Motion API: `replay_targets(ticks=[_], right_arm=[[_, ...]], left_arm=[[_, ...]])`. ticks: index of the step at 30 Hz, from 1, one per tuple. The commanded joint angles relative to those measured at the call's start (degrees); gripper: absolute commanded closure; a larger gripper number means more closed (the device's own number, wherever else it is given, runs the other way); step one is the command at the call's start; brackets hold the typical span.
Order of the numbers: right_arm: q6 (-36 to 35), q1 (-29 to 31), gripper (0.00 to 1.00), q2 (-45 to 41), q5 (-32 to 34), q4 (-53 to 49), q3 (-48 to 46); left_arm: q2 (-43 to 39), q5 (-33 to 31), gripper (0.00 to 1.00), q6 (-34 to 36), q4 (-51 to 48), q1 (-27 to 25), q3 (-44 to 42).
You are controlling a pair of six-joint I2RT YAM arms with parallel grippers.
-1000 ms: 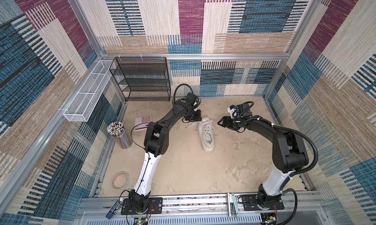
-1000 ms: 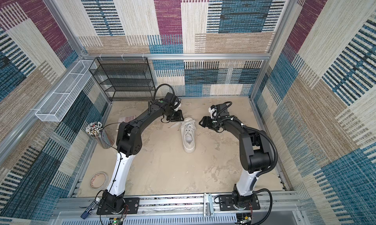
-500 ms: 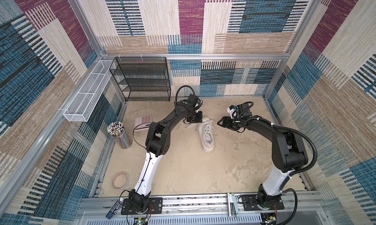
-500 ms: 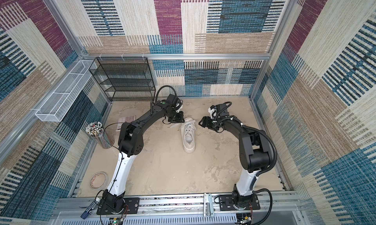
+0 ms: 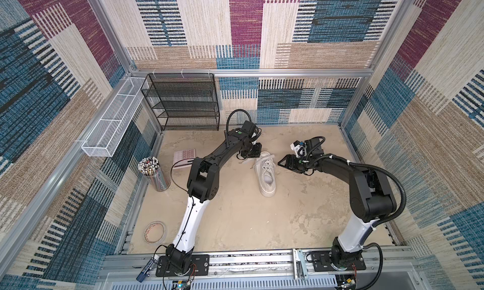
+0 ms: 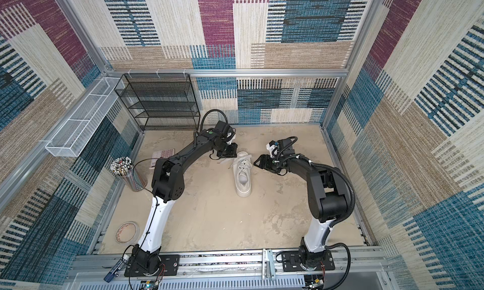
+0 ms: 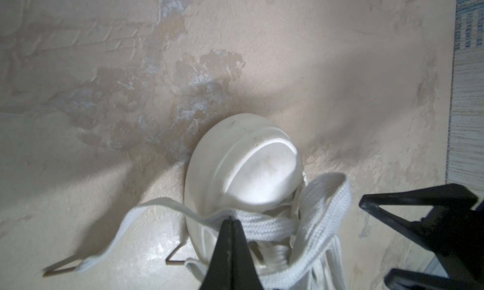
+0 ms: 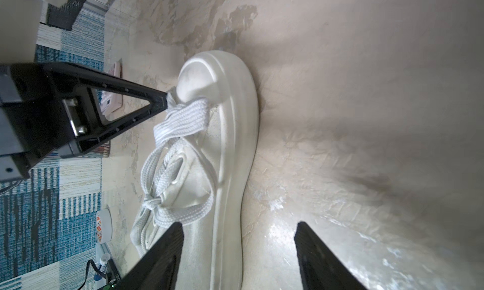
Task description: Tie the shoes
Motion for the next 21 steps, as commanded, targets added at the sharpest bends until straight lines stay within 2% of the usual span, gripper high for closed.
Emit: replay_targets(ticks=[1, 6, 13, 16, 21], right_arm=[[2.24, 0.0, 0.33, -0.08, -3.64, 5.68, -1.11], [4.37, -0.02, 0.4, 1.8, -7.35, 9.34, -1.05], [5.15, 0.04, 0.46, 3.45, -9.52, 11.09, -0.66], [5.66, 0.11, 0.53, 4.18, -10.89, 12.06, -0.85], [6.55, 0.12, 0.57, 4.79, -12.51, 13.6, -1.08]], left_arm=[[-1.57, 0.26, 1.0, -0.04, 0.57, -0.01, 0.18], [-3.49, 0.33, 1.0, -0.04, 0.57, 0.04, -1.53], [-5.21, 0.96, 1.0, -0.11, 0.58, -0.1, -3.57], [-6.12, 1.25, 1.0, 0.01, 0.61, -0.36, -4.28], [-7.24, 1.95, 1.0, -0.3, 0.59, -1.02, -4.86]])
